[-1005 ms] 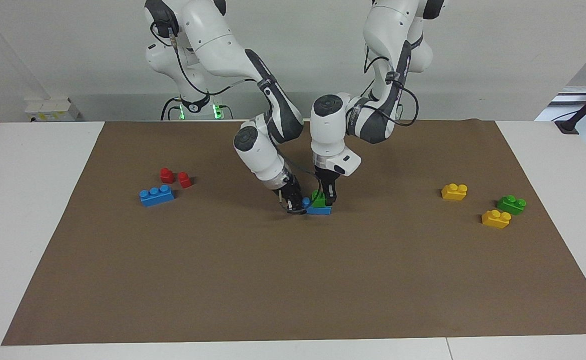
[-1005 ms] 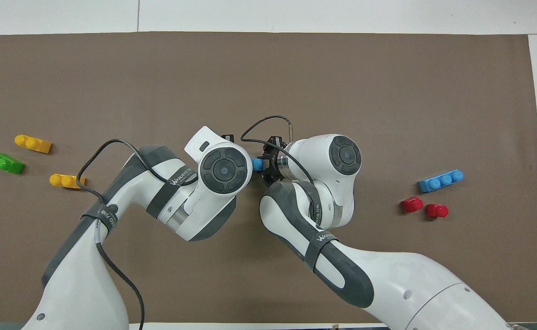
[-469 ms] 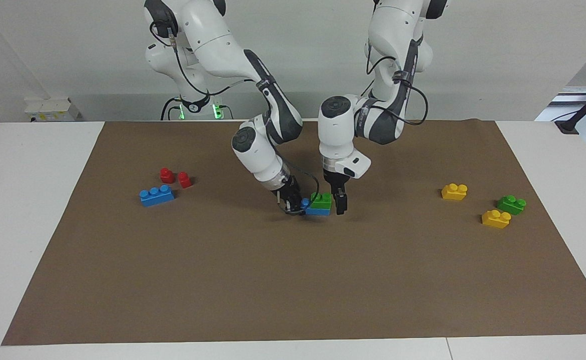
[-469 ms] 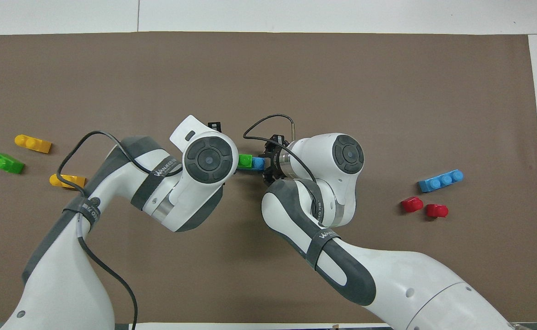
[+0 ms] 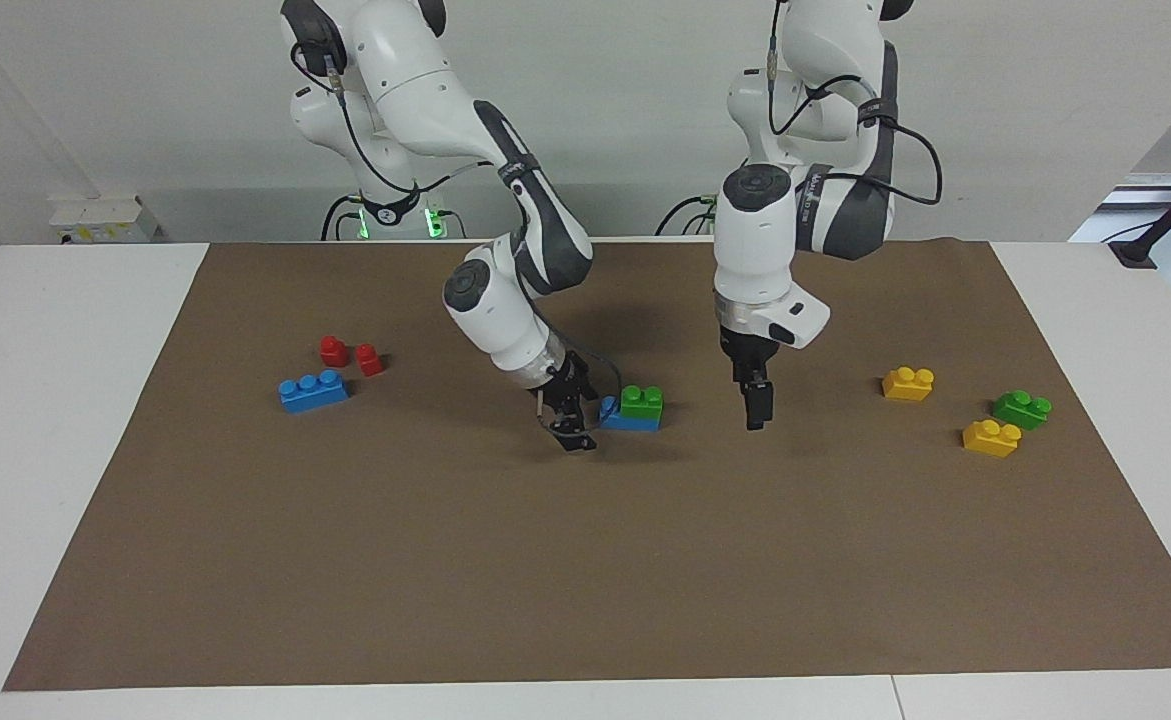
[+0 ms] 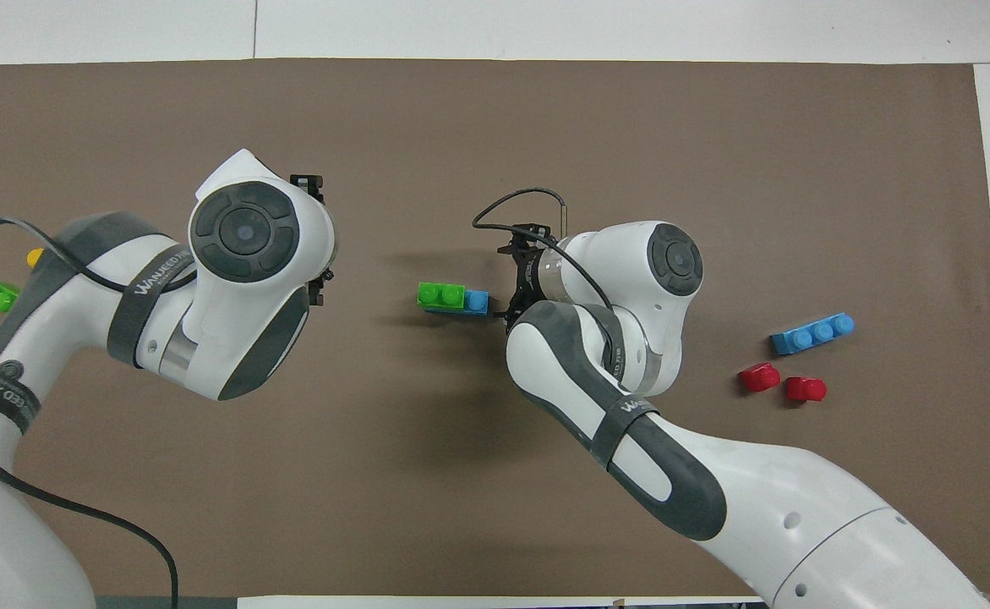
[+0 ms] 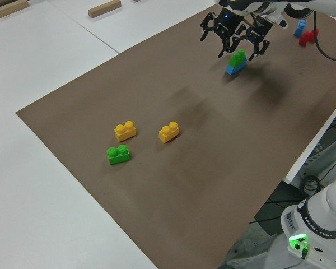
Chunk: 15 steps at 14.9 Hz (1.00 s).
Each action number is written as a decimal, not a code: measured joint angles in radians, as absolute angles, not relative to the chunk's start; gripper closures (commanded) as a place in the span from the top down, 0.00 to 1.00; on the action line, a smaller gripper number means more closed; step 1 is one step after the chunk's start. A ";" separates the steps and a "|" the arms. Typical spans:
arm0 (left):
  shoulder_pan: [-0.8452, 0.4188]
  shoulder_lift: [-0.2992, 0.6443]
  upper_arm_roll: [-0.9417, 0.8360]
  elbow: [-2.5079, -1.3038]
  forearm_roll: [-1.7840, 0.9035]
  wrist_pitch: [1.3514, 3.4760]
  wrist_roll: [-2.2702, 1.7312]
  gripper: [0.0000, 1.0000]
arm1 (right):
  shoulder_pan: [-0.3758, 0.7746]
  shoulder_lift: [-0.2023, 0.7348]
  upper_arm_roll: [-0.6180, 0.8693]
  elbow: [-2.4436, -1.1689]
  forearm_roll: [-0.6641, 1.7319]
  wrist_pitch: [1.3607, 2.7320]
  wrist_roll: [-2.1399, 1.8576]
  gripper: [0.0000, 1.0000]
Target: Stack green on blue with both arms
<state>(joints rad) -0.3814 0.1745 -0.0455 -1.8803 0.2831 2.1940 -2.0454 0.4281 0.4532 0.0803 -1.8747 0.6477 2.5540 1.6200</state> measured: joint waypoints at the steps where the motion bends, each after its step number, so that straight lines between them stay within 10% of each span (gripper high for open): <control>1: -0.358 0.166 -0.045 -1.875 0.283 2.185 -1.988 1.00 | 0.401 0.450 0.080 -1.864 0.648 2.524 1.568 1.00; 15: -0.098 0.137 -0.044 -1.711 0.131 1.934 -0.769 1.00 | -0.072 0.115 0.066 -1.807 0.262 1.816 0.490 1.00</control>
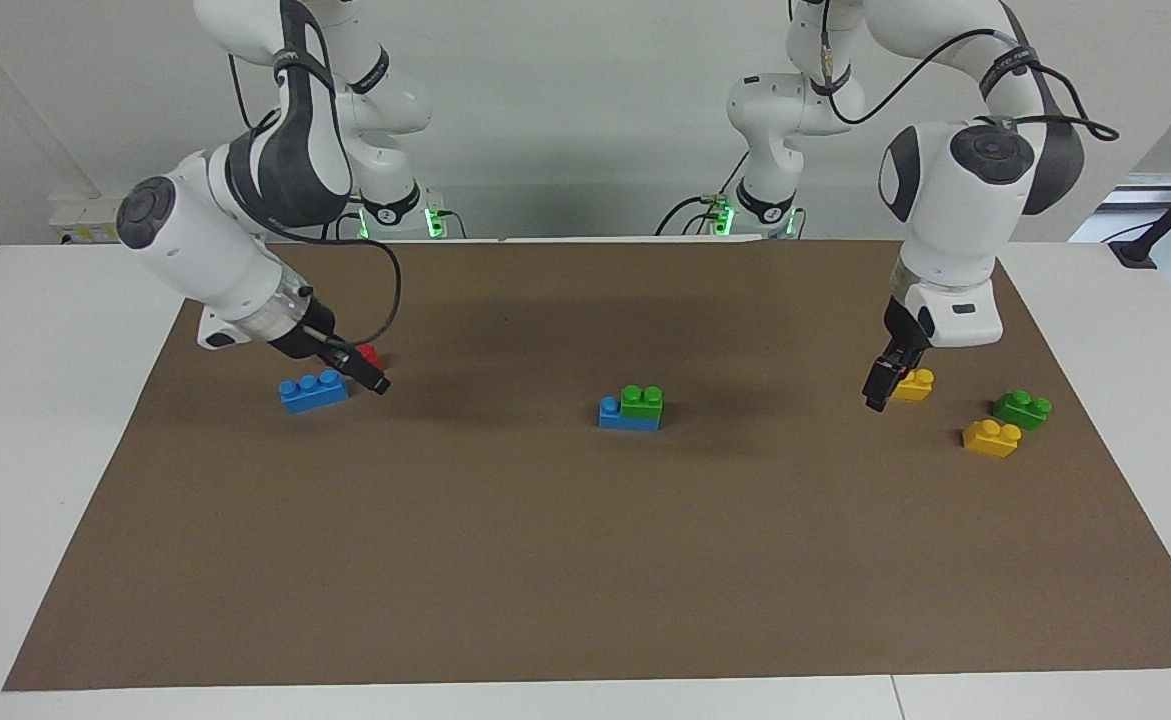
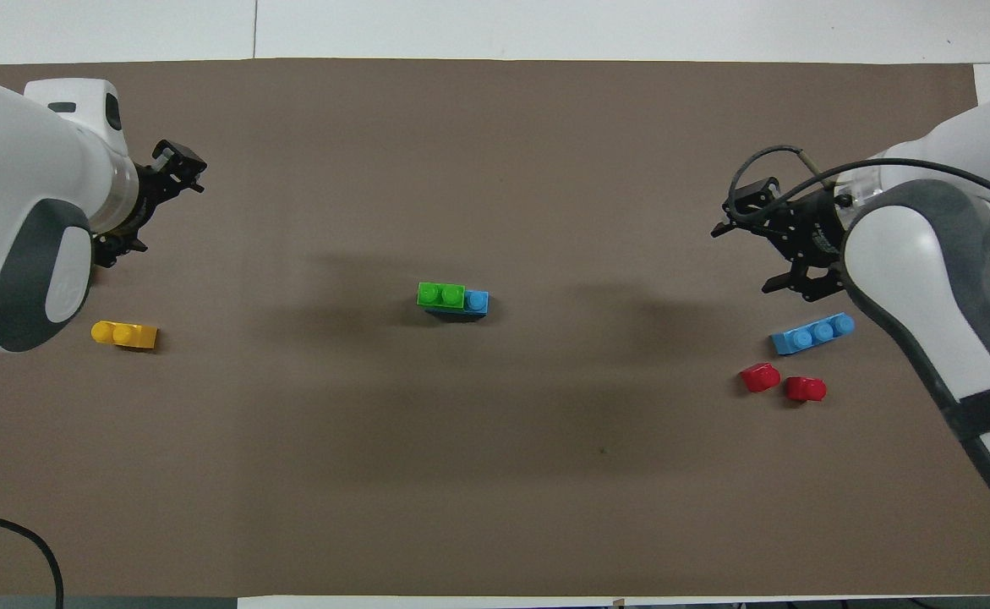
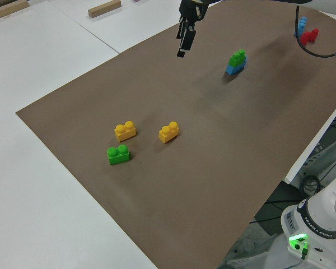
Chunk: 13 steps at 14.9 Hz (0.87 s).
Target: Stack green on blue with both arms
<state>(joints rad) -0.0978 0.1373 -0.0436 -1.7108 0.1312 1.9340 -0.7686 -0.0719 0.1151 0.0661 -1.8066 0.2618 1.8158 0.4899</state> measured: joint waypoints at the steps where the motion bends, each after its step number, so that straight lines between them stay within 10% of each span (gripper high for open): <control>1: -0.088 0.136 -0.043 -1.695 0.129 1.901 -0.683 1.00 | -0.084 0.091 0.066 -1.802 0.229 1.791 0.425 1.00; 13: -0.046 0.083 -0.049 -1.530 0.039 1.555 -0.169 1.00 | -0.101 -0.042 0.070 -1.711 -0.007 1.569 0.080 1.00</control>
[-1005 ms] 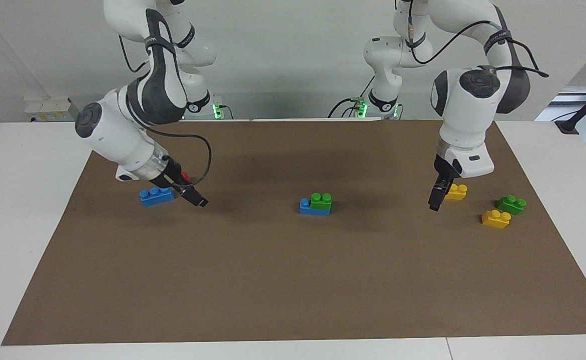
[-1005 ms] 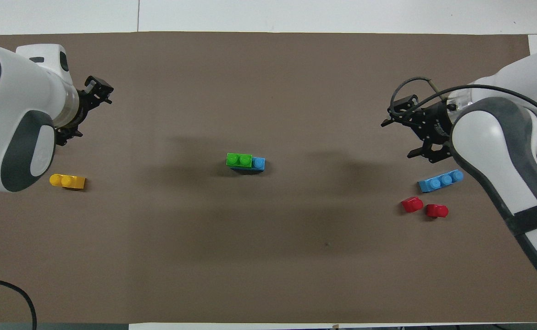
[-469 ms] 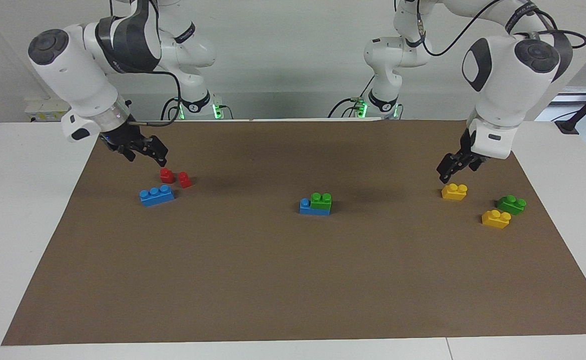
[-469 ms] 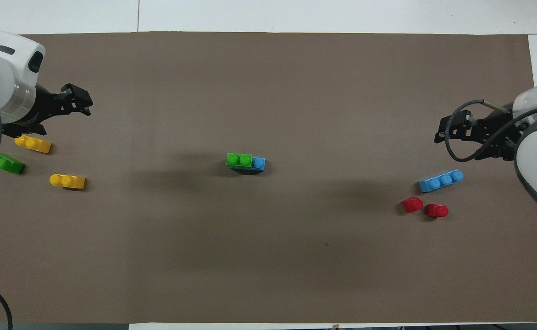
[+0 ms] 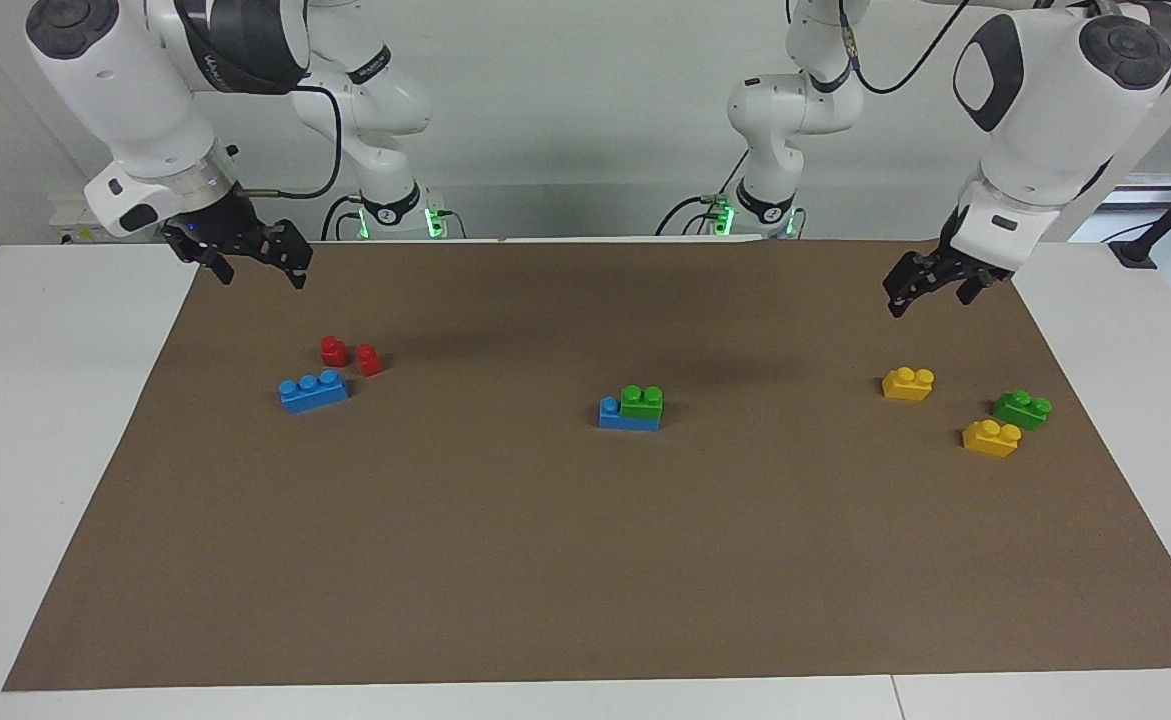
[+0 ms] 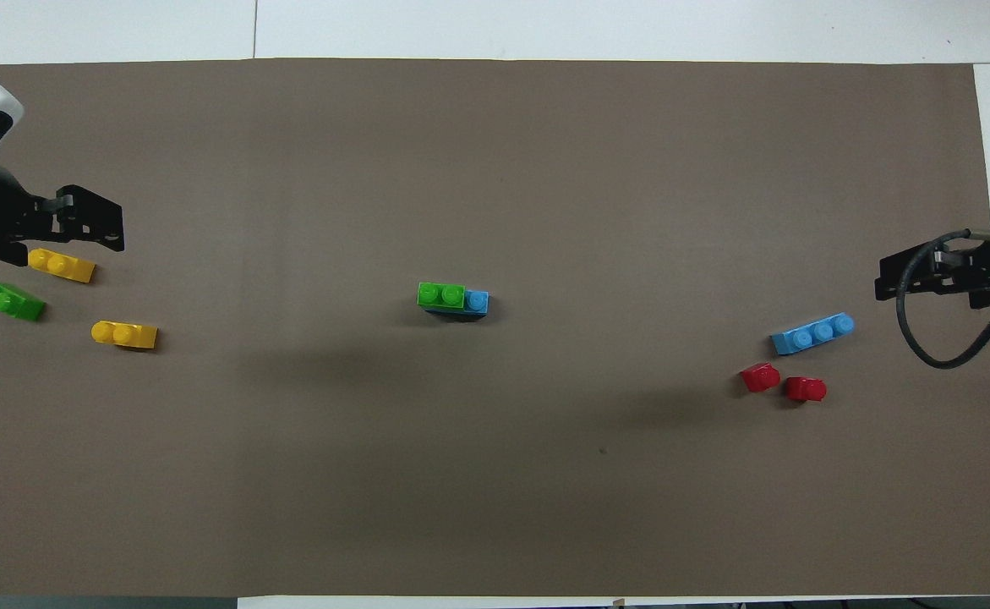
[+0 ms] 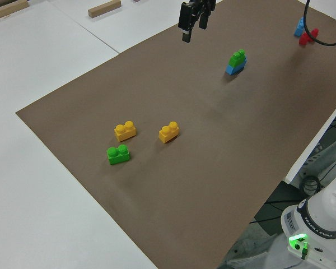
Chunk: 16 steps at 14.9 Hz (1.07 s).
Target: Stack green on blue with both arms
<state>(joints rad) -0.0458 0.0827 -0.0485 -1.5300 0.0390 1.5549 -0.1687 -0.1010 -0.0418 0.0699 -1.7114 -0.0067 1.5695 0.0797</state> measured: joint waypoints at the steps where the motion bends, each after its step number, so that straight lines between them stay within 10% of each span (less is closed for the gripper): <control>1: -0.046 0.080 -0.050 -1.530 0.026 1.555 -0.158 1.00 | -0.101 -0.039 0.070 -1.711 -0.008 1.569 0.079 1.00; 16: -0.045 0.066 -0.046 -1.519 -0.019 1.558 -0.048 1.00 | -0.101 -0.032 0.069 -1.710 -0.010 1.569 0.079 1.00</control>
